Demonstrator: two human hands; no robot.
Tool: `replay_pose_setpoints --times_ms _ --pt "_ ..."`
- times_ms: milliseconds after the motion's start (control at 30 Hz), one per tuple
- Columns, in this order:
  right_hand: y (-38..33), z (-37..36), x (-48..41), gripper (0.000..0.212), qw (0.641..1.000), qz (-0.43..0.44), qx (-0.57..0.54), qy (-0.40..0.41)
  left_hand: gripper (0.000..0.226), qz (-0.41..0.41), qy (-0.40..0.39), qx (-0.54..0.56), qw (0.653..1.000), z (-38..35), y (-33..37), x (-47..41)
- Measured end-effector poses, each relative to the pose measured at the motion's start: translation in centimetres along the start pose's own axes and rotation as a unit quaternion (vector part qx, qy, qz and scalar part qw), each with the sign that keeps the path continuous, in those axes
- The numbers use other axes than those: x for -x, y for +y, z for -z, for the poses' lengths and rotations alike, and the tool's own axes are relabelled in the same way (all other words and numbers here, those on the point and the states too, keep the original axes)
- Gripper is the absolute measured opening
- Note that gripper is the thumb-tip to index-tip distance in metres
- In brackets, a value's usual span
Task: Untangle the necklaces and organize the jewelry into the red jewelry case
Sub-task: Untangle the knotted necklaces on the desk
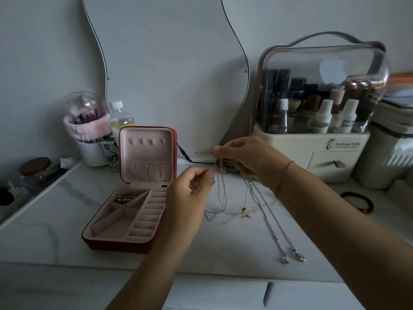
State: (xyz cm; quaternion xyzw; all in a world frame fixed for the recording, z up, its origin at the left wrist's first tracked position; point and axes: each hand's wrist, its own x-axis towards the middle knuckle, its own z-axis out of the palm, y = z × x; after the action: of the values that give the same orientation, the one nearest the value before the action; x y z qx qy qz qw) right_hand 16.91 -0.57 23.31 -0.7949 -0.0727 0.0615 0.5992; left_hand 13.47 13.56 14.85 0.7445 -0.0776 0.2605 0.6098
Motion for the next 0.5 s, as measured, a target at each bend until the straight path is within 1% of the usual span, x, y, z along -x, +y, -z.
replay_pose_setpoints --times_ms 67,167,233,333,433,500 --pt "0.0 -0.3 0.1 0.021 1.000 0.002 0.004 -0.001 0.014 0.004 -0.016 0.014 1.000 -0.6 0.1 0.3" --pt "0.0 -0.6 0.3 0.020 1.000 -0.003 0.006 -0.010 0.025 0.047 -0.042 0.023 0.998 -1.1 -0.2 0.1" --pt "0.1 -0.7 0.3 0.021 1.000 -0.007 0.005 -0.017 0.023 0.074 -0.046 0.030 0.996 -1.4 -0.3 0.0" --pt "0.4 -0.6 0.1 0.024 1.000 -0.009 0.002 -0.017 0.014 0.097 -0.039 0.034 0.994 -1.5 -0.2 -0.1" --pt "1.1 -0.4 -0.1 0.032 1.000 -0.011 0.005 -0.002 0.009 0.117 -0.039 0.084 0.989 -1.4 -0.1 -0.1" --pt "1.6 -0.2 -0.2 0.035 1.000 -0.020 0.023 -0.007 0.008 0.124 -0.039 0.102 0.986 -1.2 -0.2 -0.2"
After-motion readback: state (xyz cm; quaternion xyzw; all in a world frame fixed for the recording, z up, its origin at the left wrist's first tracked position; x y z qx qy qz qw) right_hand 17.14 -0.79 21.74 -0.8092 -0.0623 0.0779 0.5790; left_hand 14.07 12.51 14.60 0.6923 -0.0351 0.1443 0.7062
